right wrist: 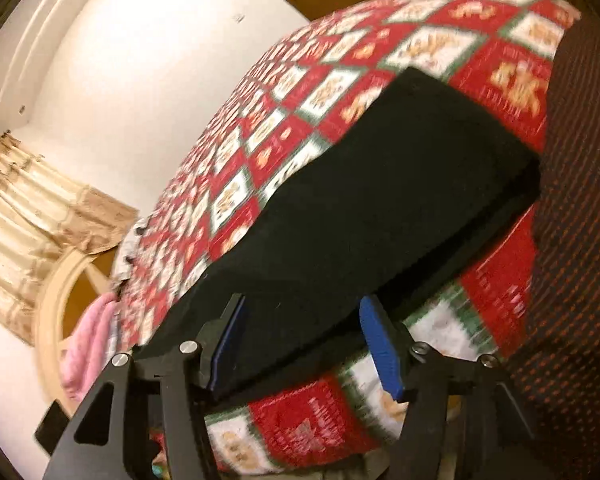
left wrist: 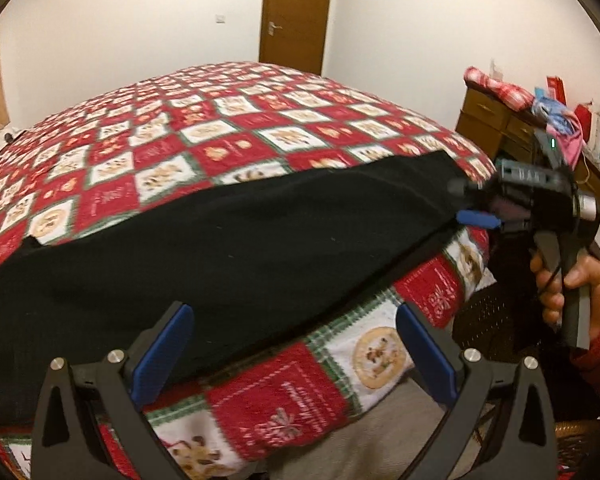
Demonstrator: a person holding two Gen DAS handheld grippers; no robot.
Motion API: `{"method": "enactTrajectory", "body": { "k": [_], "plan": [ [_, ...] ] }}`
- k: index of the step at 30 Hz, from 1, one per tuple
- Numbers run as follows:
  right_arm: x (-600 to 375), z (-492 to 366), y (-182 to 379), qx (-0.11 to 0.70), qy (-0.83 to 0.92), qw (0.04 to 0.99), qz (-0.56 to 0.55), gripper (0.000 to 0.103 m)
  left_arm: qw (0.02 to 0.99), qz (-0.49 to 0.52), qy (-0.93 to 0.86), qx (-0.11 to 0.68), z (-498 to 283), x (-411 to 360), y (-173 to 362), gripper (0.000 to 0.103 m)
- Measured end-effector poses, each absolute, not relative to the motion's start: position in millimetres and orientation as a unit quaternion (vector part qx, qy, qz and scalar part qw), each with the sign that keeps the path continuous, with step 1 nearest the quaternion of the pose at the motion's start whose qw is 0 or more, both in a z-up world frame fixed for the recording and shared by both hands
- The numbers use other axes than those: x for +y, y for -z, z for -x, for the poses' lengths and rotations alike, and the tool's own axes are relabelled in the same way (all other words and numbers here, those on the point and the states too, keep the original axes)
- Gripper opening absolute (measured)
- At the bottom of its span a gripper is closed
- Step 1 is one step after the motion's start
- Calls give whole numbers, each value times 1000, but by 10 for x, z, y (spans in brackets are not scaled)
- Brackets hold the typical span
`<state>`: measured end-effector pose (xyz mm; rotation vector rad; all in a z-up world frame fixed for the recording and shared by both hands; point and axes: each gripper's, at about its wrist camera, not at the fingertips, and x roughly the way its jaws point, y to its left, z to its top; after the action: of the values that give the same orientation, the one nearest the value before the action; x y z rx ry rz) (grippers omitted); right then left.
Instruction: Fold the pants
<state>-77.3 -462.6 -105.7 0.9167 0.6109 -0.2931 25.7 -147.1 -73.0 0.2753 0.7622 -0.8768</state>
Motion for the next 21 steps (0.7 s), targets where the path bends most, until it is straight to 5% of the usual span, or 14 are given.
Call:
{"method": "enactTrajectory", "body": {
  "k": [7,9,13,21],
  "plan": [
    [-4712,621,1186,304,162,818,-460,57,828,-122,401,373,-248,-1452,761,103],
    [-4695,586,1265,305,157,813,-471,50,833,-115,394,372,-270,-1434,751,103],
    [-4664,542,1294,312,131,820,-461,6,831,-107,390,382,-300,-1421,784,103],
    [-4559,671,1019,328,143,845,-398,6,842,-113,383,363,-297,-1372,740,103]
  ]
}}
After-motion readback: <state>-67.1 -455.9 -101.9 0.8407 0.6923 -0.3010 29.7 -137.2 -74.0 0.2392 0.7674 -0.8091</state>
